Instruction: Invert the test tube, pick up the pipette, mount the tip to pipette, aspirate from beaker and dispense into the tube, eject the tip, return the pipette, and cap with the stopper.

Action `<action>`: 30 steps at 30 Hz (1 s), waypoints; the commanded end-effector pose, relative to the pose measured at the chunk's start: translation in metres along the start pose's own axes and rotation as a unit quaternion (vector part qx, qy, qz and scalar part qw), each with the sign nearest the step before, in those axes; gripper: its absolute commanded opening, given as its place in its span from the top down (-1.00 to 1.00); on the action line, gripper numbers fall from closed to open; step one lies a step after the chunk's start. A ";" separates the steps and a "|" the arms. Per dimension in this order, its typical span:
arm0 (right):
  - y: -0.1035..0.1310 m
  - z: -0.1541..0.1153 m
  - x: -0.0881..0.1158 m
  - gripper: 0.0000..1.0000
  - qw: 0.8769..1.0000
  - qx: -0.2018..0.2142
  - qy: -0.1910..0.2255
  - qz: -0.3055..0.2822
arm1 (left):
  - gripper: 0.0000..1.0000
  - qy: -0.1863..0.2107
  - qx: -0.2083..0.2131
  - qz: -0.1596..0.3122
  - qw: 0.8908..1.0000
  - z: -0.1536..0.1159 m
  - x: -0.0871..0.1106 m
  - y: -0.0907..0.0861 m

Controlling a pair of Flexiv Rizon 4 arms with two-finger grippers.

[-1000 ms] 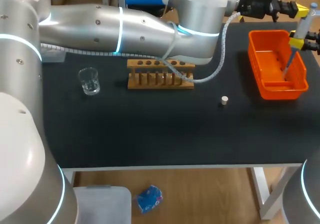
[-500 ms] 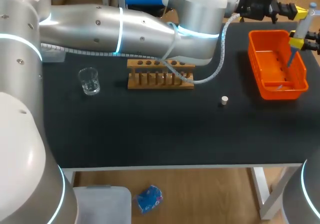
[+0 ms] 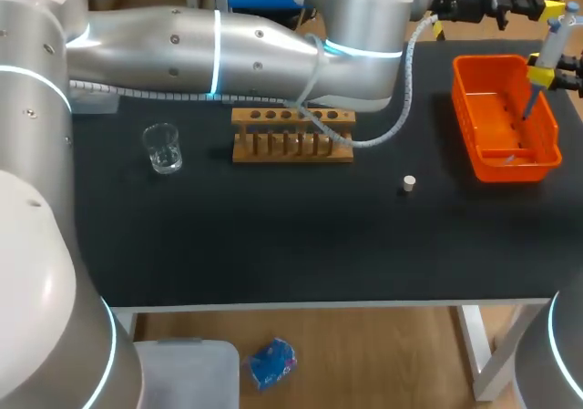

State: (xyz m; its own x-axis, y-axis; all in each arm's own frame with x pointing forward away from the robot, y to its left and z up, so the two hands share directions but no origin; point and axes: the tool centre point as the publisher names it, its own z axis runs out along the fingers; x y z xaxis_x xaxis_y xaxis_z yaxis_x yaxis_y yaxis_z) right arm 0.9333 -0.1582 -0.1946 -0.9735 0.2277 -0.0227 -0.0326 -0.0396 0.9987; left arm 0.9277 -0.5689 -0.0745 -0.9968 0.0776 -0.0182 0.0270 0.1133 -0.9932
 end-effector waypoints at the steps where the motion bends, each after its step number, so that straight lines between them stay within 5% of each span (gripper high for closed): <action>1: 0.000 -0.001 0.000 1.00 1.000 0.000 0.001 0.000 | -1.00 0.009 -0.009 -0.002 1.000 -0.015 0.006 -0.005; 8: 0.000 -0.001 0.000 1.00 1.000 0.000 0.001 0.000 | -1.00 0.016 -0.021 0.006 1.000 -0.053 0.024 -0.002; 18: 0.000 -0.001 0.000 1.00 1.000 0.000 0.001 0.000 | -1.00 -0.034 -0.025 -0.021 0.999 -0.108 0.068 0.041; 30: 0.000 -0.001 0.000 1.00 1.000 0.000 0.001 0.000 | -1.00 -0.039 -0.024 -0.025 0.999 -0.111 0.071 0.044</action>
State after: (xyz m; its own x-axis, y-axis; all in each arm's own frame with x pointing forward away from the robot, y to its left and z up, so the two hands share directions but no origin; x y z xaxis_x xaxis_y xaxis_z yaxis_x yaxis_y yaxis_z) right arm 0.9332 -0.1581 -0.1944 -0.9734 0.2278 -0.0224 -0.0323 -0.0394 0.9987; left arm 0.8687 -0.4468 -0.1047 -0.9997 0.0090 0.0241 -0.0221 0.1765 -0.9841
